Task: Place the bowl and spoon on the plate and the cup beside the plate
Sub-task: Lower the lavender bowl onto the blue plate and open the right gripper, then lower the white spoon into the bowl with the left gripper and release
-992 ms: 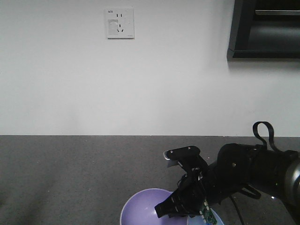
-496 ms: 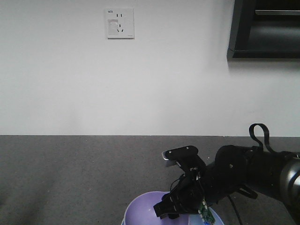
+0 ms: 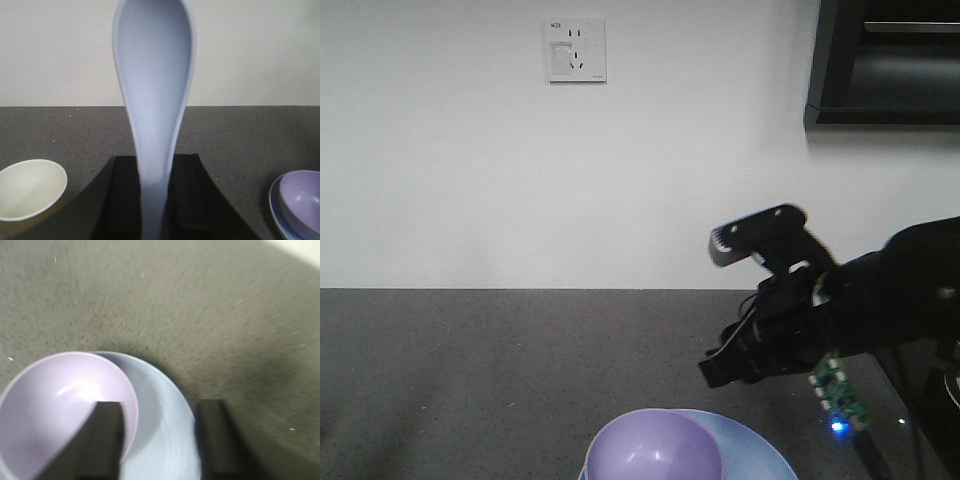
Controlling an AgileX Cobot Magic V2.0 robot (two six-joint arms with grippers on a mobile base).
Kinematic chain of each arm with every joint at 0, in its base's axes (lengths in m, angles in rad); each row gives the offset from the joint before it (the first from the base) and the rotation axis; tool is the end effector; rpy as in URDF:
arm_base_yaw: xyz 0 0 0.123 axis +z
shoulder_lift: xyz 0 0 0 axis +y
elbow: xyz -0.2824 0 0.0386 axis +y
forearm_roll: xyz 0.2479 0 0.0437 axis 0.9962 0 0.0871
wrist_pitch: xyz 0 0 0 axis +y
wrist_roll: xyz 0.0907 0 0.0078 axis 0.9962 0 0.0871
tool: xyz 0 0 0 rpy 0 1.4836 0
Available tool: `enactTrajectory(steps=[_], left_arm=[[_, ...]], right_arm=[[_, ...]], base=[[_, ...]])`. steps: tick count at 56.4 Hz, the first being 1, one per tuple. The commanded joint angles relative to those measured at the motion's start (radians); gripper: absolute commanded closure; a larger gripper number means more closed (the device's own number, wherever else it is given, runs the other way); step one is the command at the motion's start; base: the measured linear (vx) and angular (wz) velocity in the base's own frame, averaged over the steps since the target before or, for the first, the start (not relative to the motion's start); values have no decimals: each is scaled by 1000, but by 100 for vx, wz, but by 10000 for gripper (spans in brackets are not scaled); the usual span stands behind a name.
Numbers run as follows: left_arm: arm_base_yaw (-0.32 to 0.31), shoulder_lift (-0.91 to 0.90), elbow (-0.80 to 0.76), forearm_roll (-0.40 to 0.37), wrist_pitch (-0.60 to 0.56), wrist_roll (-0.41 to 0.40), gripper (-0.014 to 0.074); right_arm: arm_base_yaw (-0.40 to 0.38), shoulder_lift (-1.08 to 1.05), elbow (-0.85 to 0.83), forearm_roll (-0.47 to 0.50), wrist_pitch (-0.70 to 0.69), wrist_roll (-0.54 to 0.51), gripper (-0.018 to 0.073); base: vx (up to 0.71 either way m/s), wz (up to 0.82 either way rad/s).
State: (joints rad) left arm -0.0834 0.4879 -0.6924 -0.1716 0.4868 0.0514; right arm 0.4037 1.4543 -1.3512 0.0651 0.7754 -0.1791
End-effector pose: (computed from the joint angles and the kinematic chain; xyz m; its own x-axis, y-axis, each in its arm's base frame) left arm 0.0907 -0.0149 0.3654 -0.2025 -0.0835 -0.9757 0.1416 0.9834 -0.1136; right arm 0.2931 0.1297 0.3612 -0.5919 -0.3964 -0.7018 -0.5046 0.8612 -0.0609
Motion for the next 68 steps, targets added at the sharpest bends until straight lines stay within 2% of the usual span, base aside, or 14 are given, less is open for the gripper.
enactTrajectory(steps=[1, 2, 3, 10, 19, 25, 31, 39, 47, 60, 68], left_arm=[[-5, 7, -23, -11, -63, -2, 603], [-5, 7, -23, -11, -62, -2, 603], [-5, 7, -23, -11, -61, -1, 603], [-5, 7, -23, -11, -46, -1, 603], [-5, 7, -23, -11, 1, 15, 603], [-9, 18, -38, -59, 31, 91, 603], [-40, 89, -111, -134, 92, 215, 599], [-80, 296, -269, -230, 258, 361, 597], [-138, 579, -461, -302, 424, 437, 596], [-309, 959, -719, -298, 552, 436, 596], [-409, 1149, -869, -271, 611, 400, 596]], right_arm=[[-3, -154, -29, -25, 2, 20, 496], [-3, -172, -26, -25, 4, 20, 518], [-3, -201, -15, -23, 5, 20, 579], [-3, -367, 113, -15, -65, 27, 573], [-3, -632, 398, -16, -201, 27, 571], [-3, -799, 555, -16, -248, 27, 571], [-3, -967, 678, -17, -264, 27, 571], [-3, -1121, 792, -25, -265, 27, 571], [-3, -1186, 857, -26, -262, 32, 571], [-3, -1155, 871, -30, -266, 32, 571], [-3, -1137, 871, -33, -266, 32, 570]], base=[[0, 0], [0, 0], [0, 0], [0, 0], [0, 0], [0, 0], [0, 0], [0, 0], [0, 0], [0, 0], [0, 0]])
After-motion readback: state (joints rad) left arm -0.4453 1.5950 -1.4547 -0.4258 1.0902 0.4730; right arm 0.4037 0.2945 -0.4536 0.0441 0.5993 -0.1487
